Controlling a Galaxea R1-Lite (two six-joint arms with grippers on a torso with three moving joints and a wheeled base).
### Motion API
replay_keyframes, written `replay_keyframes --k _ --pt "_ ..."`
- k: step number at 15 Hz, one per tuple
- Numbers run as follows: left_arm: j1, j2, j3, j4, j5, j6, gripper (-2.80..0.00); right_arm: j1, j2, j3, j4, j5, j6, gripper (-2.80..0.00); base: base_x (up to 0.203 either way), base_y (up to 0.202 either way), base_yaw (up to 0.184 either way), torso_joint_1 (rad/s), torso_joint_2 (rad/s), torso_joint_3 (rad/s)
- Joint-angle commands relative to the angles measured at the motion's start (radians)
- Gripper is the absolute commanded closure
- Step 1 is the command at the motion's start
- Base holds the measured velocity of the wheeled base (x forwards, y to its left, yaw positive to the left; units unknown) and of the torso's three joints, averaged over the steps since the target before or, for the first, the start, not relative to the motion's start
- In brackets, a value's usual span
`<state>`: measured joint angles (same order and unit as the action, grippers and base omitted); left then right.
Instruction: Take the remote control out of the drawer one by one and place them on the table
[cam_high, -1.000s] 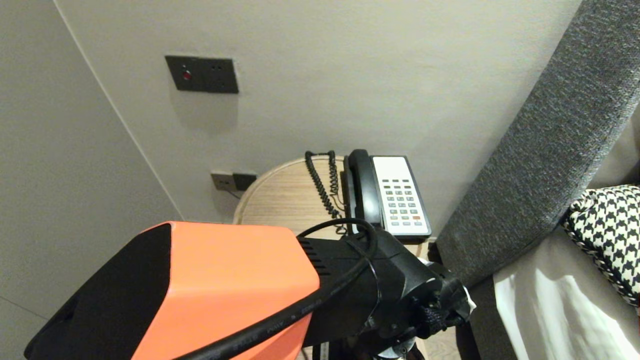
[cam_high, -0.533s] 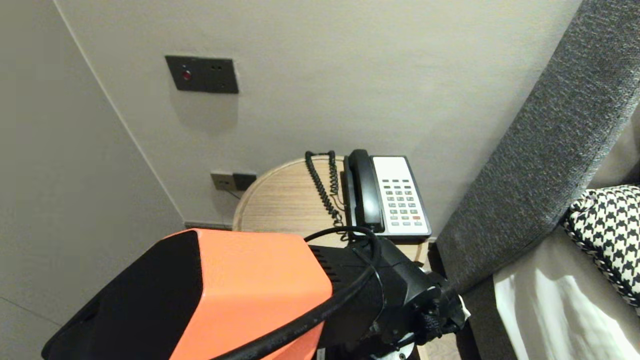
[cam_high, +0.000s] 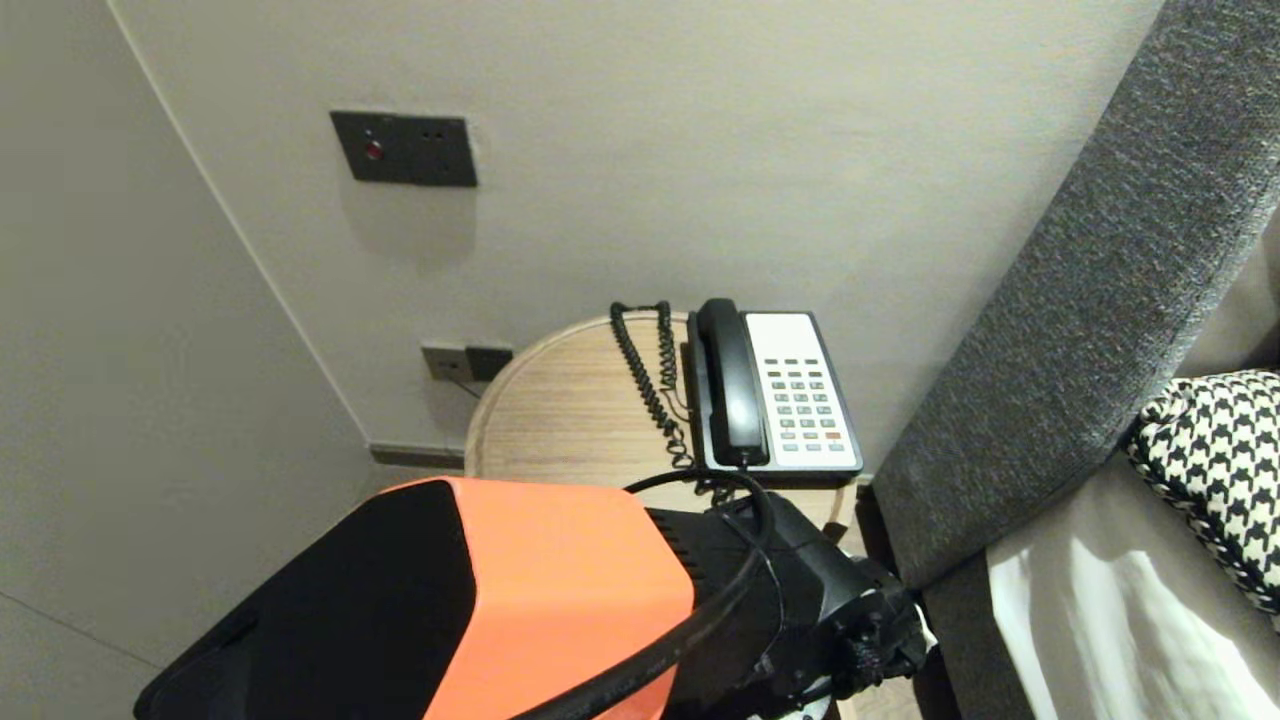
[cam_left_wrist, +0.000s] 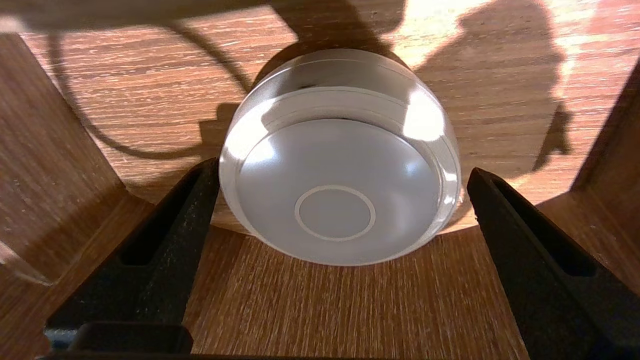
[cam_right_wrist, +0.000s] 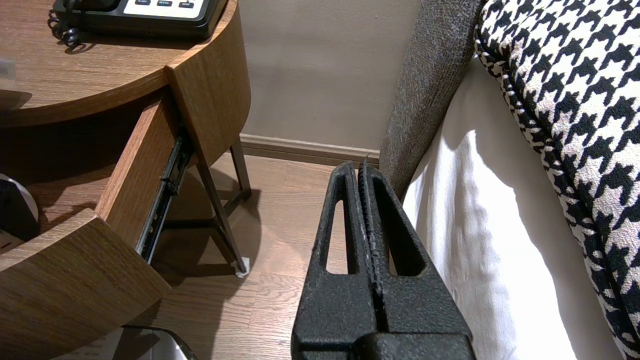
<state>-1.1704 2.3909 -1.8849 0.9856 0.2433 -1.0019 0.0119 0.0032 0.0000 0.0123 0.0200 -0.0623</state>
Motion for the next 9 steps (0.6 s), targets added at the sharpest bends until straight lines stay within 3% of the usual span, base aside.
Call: replay_keyframes --k 1,9 --pt "0.000 0.014 0.000 0.005 0.001 -0.006 -2.80 0.000 0.001 0.000 0.000 0.001 -0.001 0.00 0.000 0.000 0.000 0.000 0.00 0.000" --pt "0.000 0.033 0.009 -0.008 -0.002 -0.006 -2.80 0.000 0.001 0.000 0.000 0.000 -0.001 0.00 0.000 0.000 0.000 0.000 0.00 0.000"
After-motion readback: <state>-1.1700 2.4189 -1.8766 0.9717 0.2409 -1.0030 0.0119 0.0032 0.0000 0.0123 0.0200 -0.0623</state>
